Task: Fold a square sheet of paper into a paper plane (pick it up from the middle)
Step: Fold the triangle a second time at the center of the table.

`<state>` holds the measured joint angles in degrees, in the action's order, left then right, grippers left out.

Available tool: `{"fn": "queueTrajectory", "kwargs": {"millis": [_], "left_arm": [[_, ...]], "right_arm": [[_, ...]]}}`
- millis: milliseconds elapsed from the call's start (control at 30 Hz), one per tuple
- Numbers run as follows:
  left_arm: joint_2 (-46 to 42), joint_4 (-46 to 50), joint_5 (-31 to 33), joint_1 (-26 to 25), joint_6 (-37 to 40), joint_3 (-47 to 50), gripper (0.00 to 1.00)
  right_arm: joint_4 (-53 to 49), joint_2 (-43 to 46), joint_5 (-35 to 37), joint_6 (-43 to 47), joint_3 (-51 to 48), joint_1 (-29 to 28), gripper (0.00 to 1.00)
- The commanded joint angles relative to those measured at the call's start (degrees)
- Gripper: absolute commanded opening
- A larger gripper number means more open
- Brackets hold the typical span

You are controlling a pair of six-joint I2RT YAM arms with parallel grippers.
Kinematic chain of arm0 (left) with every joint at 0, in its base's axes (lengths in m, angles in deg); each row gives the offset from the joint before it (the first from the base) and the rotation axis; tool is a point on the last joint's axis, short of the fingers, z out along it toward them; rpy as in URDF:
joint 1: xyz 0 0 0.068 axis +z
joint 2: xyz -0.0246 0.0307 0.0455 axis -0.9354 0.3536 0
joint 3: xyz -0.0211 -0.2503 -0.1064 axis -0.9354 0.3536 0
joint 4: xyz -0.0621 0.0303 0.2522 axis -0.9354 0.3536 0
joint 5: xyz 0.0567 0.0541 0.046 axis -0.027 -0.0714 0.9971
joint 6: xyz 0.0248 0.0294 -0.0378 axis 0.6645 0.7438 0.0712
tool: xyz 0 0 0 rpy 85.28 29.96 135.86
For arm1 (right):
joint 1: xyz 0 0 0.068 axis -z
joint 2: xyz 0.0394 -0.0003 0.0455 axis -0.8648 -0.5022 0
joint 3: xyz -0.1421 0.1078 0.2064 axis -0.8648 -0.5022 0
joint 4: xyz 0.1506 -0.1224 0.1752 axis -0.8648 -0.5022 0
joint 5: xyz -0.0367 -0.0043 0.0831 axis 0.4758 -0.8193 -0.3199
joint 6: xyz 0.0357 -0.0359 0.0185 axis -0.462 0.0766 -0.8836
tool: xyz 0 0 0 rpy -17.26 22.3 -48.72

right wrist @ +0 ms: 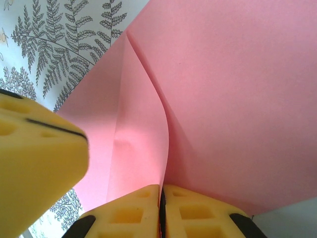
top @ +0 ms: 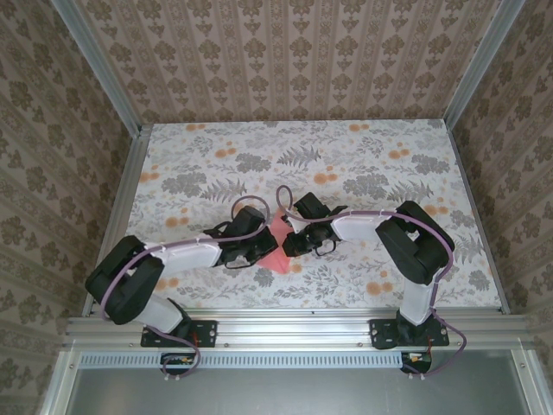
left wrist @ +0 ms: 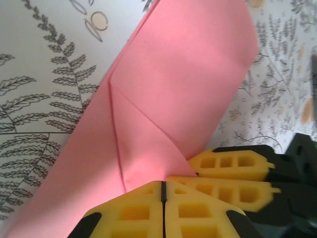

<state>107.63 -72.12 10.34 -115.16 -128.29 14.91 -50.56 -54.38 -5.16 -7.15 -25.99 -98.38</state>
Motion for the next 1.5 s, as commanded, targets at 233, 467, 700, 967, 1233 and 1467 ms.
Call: {"fn": "queueTrajectory", "kwargs": {"millis": [233,467,700,967,1233,1467], "left_arm": [[5.1,-0.3,-0.7,-2.2,-2.3,0.3,0.07],[8.8,0.5,-0.1,-3.1,-3.4,1.0,0.06],[4.8,2.5,0.4,-3.8,-2.6,0.0,0.07],[2.2,-0.2,-1.2,-4.1,-3.2,-0.3,0.07],[5.2,0.3,-1.7,-5.6,-4.0,-0.6,0.07],[6.5,0.9,-0.5,-6.6,-5.5,0.5,0.06]], "right_arm": [[-2.8,-2.8,4.4,-0.7,-0.4,-0.4,0.12],[-2.9,-2.7,4.3,-0.5,-0.3,-0.4,0.12],[-3.3,-2.7,4.5,-0.7,0.1,-0.4,0.12],[-3.0,-2.8,4.8,-1.0,-0.2,-0.4,0.12],[-3.2,-2.9,4.9,-0.9,0.1,-0.4,0.12],[-3.1,-3.1,5.0,-1.0,0.0,-0.4,0.12]]}}
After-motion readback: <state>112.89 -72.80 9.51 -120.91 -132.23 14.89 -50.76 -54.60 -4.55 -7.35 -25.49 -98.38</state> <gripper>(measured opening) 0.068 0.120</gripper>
